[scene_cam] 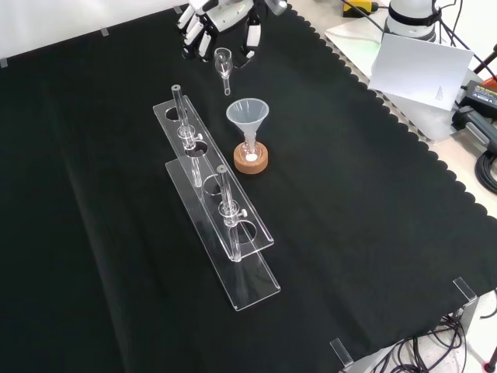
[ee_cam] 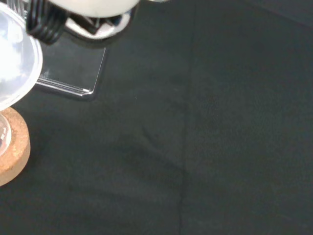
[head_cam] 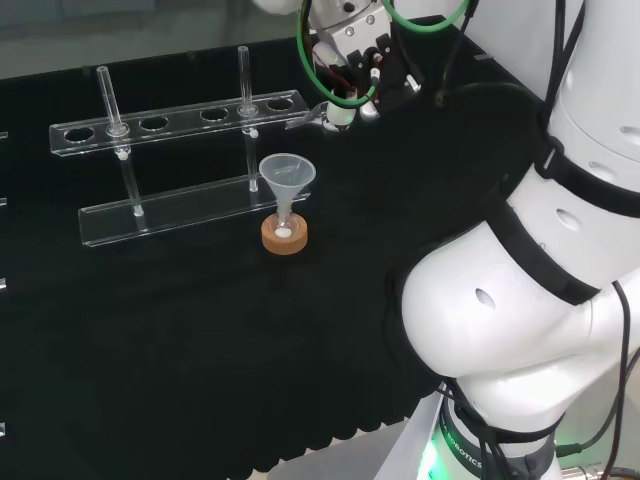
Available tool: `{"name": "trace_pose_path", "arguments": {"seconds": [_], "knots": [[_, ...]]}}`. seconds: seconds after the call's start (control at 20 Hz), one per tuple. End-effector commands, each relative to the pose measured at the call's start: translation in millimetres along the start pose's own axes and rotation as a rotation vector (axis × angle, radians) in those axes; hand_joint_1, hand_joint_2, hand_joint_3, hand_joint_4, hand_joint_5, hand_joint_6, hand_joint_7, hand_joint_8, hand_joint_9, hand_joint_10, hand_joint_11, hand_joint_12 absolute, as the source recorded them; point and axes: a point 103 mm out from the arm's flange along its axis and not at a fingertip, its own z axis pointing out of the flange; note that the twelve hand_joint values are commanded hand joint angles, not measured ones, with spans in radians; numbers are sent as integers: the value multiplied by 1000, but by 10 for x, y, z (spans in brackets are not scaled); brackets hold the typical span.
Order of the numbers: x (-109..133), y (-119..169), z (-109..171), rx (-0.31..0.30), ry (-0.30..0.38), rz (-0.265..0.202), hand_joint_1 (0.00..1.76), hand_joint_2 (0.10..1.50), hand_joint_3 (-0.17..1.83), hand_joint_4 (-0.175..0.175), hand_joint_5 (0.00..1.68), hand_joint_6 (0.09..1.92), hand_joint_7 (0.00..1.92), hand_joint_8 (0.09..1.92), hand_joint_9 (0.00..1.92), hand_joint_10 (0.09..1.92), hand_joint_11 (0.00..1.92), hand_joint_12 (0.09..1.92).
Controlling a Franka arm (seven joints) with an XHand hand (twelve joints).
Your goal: Put the weighing funnel back on the table.
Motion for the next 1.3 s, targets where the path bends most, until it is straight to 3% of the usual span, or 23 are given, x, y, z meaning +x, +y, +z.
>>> {"name": "trace_pose_path", "arguments": {"seconds": [0.05, 1.0, 1.3], "knots": [[-89, 9, 52, -5, 43, 10, 1103, 693, 623, 175, 1226, 743, 465, 683, 730, 528, 443, 1286], [-592, 195, 460, -7, 144, 61, 1103, 694, 623, 175, 1224, 747, 470, 684, 732, 531, 442, 1288], [-676, 371, 659, 11, 156, 51, 1103, 694, 624, 175, 1223, 748, 471, 685, 734, 532, 442, 1289]]}}
